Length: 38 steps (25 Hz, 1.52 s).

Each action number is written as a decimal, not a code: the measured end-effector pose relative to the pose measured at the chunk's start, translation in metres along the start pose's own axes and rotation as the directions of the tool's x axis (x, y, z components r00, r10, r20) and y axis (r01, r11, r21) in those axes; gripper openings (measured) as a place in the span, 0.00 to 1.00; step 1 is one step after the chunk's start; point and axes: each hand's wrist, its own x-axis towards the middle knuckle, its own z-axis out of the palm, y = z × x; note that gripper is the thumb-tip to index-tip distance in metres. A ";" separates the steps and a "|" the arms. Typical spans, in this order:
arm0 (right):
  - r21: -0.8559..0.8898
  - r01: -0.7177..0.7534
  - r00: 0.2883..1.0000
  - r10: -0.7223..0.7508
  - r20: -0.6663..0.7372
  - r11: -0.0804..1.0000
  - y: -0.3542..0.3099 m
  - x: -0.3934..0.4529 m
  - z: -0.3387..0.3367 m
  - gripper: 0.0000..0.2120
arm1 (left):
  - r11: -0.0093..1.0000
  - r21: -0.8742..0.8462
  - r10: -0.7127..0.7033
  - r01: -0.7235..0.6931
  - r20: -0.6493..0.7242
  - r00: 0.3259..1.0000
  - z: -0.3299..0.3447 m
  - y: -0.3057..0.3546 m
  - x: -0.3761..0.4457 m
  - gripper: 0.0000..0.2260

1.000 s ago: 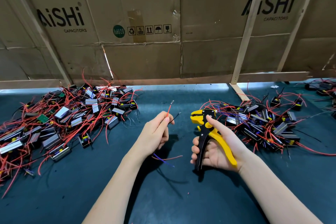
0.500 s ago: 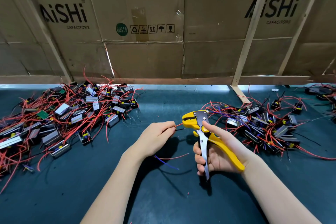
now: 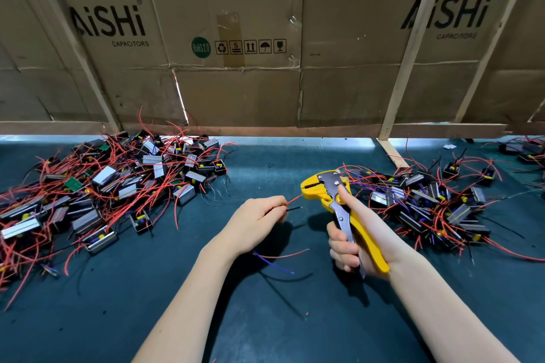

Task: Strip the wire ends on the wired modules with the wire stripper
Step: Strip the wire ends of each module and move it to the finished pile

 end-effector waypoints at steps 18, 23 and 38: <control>0.402 -0.086 0.993 0.109 -0.034 0.912 0.003 0.009 -0.003 0.21 | 0.948 -0.188 0.218 -0.257 -0.208 0.954 0.004 0.117 0.072 0.09; 0.430 -0.075 0.996 0.092 -0.020 0.900 0.005 0.011 -0.007 0.22 | 0.973 0.061 0.228 -0.224 -0.067 0.971 0.000 0.090 0.072 0.23; 0.346 -0.090 0.992 0.115 -0.053 0.934 0.001 0.010 -0.002 0.21 | 0.553 0.544 -0.378 0.631 -0.511 0.772 -0.156 -0.148 0.012 0.18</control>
